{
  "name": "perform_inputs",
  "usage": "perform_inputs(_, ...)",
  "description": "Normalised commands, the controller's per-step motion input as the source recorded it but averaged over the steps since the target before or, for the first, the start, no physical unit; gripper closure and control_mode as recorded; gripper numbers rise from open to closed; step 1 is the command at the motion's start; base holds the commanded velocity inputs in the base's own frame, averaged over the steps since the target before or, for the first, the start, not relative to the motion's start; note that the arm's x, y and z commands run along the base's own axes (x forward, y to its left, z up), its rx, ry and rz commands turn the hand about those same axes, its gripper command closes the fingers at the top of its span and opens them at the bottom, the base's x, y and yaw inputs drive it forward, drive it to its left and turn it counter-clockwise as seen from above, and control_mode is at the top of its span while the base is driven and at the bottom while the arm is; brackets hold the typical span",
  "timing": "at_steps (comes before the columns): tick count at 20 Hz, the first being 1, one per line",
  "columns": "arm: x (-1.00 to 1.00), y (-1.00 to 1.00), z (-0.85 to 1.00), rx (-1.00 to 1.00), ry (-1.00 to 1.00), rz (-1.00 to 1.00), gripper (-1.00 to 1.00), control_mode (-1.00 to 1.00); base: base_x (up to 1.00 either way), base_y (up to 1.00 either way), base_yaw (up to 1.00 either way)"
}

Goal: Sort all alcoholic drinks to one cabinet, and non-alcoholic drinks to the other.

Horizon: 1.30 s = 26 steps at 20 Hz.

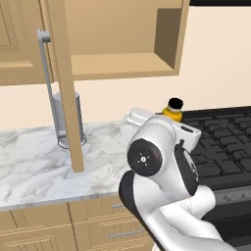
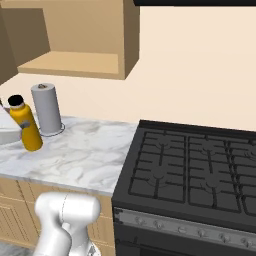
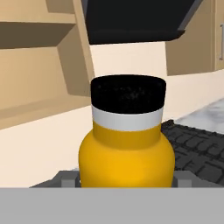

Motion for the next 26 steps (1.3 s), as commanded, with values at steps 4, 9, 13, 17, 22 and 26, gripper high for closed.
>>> perform_inputs(4,0.1,0.0,0.26,-0.04,0.0,0.17,1.0,-1.0,0.0,0.0,0.0)
perform_inputs(9,0.03,0.01,0.39,-0.06,0.0,0.12,1.0,-1.0,0.0,0.0,0.0)
perform_inputs(13,0.02,0.07,0.42,-0.07,0.0,0.05,1.0,-1.0,0.0,0.0,0.0)
perform_inputs(17,0.08,0.15,0.39,-0.07,0.0,0.01,1.0,-1.0,0.0,0.0,0.0)
perform_inputs(22,0.16,0.13,0.32,-0.06,0.0,0.0,1.0,-1.0,0.0,0.0,0.0)
perform_inputs(26,0.16,0.1,0.25,-0.05,0.0,0.0,1.0,-1.0,0.0,0.0,0.0)
